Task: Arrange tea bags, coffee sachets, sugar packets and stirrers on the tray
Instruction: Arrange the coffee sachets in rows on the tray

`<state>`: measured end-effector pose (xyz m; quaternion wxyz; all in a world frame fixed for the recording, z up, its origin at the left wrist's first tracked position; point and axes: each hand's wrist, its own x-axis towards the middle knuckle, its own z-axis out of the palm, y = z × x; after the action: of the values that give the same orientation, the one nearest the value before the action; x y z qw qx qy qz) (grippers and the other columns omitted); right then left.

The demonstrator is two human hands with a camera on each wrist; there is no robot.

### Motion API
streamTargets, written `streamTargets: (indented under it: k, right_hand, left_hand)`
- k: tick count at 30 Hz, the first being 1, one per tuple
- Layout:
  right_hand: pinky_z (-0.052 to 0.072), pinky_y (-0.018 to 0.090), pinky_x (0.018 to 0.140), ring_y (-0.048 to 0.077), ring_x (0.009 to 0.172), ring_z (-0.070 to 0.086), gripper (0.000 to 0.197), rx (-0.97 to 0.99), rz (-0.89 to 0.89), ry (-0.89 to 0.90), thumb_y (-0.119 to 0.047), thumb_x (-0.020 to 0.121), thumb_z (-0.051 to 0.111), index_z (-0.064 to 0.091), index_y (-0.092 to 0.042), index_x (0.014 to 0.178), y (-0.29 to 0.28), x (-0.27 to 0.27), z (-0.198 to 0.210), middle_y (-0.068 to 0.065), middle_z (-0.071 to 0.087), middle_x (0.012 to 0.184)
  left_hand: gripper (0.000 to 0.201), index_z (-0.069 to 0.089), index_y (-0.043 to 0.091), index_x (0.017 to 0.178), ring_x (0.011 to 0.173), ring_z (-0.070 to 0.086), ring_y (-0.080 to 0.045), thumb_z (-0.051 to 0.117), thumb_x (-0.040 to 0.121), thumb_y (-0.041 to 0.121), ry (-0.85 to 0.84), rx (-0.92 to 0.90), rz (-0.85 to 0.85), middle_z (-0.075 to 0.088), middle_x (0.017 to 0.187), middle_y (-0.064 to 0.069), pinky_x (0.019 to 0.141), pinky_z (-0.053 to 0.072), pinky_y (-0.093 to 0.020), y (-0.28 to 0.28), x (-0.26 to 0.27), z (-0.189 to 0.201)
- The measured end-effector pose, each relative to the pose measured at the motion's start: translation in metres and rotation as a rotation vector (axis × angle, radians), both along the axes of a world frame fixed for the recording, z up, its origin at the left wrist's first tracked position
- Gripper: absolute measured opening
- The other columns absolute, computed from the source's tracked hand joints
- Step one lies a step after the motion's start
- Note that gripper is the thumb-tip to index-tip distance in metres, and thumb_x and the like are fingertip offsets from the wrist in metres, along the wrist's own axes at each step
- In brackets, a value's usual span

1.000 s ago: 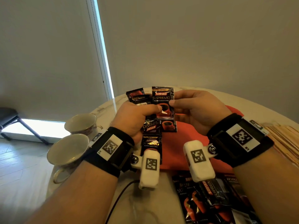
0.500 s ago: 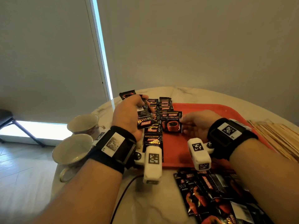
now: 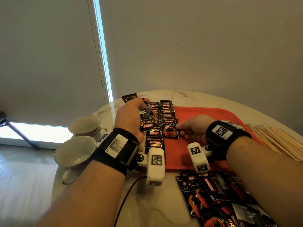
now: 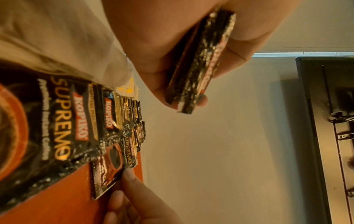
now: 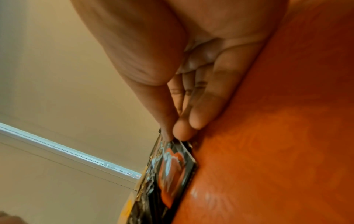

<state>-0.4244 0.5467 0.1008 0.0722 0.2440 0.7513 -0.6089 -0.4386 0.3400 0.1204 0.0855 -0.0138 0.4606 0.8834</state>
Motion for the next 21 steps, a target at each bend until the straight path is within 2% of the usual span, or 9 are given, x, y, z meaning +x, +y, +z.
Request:
streamTargets:
  k: [8,14,21]
  right_hand:
    - [0.055,0.020,0.051,0.010,0.055,0.063,0.003,-0.032,0.035,0.010,-0.003,0.090,0.073,0.070,-0.005,0.089,0.0044,-0.0006,-0.0001,0.005,0.069,0.067]
    - [0.054,0.020,0.051,0.008,0.054,0.063,0.003,-0.022,0.023,0.002,-0.005,0.089,0.074,0.072,-0.006,0.089,0.0034,-0.0023,-0.0021,0.003,0.072,0.068]
    - [0.055,0.020,0.051,0.009,0.056,0.064,0.005,-0.038,0.012,-0.010,-0.007,0.088,0.075,0.072,-0.004,0.091,0.0031,0.0001,-0.0001,0.005,0.072,0.071]
  left_hand:
    - [0.025,0.066,0.004,0.105,0.060,0.064,-0.020,0.047,0.090,0.001,-0.004,-0.010,-0.009,0.062,0.077,-0.009,0.055,0.055,-0.033,-0.0014,0.0001,0.0013]
    - [0.025,0.065,0.004,0.105,0.058,0.064,-0.020,0.046,0.090,0.001,-0.013,-0.026,-0.016,0.064,0.066,-0.006,0.055,0.055,-0.033,-0.0013,0.0022,0.0023]
    - [0.025,0.063,0.005,0.108,0.055,0.063,-0.021,0.046,0.090,0.003,-0.021,-0.054,-0.035,0.065,0.064,-0.008,0.057,0.056,-0.032,-0.0009,0.0034,0.0027]
